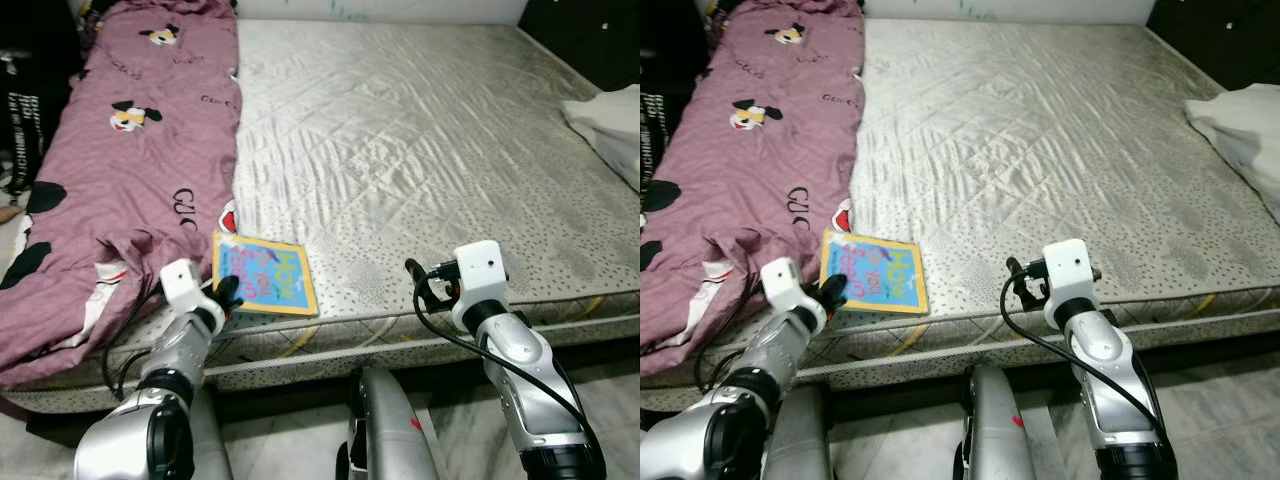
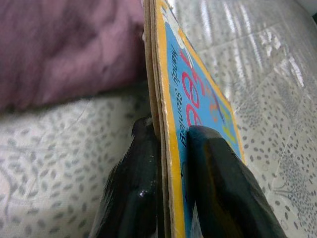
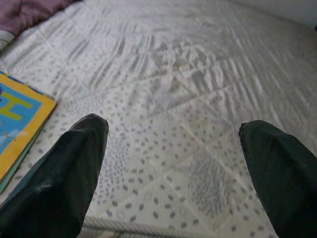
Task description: Clean up the room
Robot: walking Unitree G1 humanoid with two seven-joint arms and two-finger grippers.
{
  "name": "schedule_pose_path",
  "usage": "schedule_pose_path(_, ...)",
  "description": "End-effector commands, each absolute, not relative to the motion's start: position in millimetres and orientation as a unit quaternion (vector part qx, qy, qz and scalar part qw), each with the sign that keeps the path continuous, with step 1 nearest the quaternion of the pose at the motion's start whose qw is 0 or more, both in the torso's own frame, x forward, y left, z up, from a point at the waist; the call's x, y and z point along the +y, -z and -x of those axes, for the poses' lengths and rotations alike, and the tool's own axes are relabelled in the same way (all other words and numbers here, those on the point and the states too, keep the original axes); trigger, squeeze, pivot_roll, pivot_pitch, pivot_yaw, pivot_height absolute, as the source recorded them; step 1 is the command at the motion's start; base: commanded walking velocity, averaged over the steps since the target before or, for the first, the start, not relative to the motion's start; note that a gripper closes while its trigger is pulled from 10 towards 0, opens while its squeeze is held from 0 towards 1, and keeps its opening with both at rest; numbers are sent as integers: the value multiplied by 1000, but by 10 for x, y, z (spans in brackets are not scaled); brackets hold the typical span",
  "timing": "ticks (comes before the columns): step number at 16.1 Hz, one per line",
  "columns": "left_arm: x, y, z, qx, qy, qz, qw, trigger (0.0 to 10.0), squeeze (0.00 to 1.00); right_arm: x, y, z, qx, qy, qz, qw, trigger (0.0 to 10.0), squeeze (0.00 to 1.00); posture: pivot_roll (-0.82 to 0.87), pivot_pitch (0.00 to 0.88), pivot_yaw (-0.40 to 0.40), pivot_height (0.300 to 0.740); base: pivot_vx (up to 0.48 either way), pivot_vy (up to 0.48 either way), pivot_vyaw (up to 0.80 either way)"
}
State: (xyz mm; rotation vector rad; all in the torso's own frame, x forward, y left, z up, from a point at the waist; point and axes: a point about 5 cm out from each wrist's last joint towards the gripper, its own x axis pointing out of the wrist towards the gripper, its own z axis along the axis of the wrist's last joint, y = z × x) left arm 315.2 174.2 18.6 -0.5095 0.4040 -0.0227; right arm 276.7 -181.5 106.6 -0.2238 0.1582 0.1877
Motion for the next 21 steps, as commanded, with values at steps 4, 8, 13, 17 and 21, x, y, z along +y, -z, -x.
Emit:
schedule_pose_path(4,1648,-501,-3383,131,36,182,974,0,0,-1780,-1154,-2901,43,-79,113,990,10000,0,-89,0,-27,568,0,0,0)
schedule_pose_path(8,1748,-730,-3471,69,33,157,985,0,0,-1611,-1157,-2971,24,-78,88,993,10000,0,-43,0,7,568,0,0,0)
schedule_pose_path(13,1790,-921,-3273,14,47,112,992,0,0,-1433,-1074,-2993,35,-58,-31,997,10000,0,1,0,41,568,0,0,0)
schedule_pose_path(17,1671,-905,-3011,10,18,63,998,10000,0,-1376,-1042,-2972,44,-43,-105,993,10000,0,3,0,46,568,0,0,0)
schedule_pose_path(21,1538,-905,-2842,24,29,41,998,10000,0,-1391,-1064,-2969,21,-16,-125,992,10000,0,18,0,55,586,0,0,0)
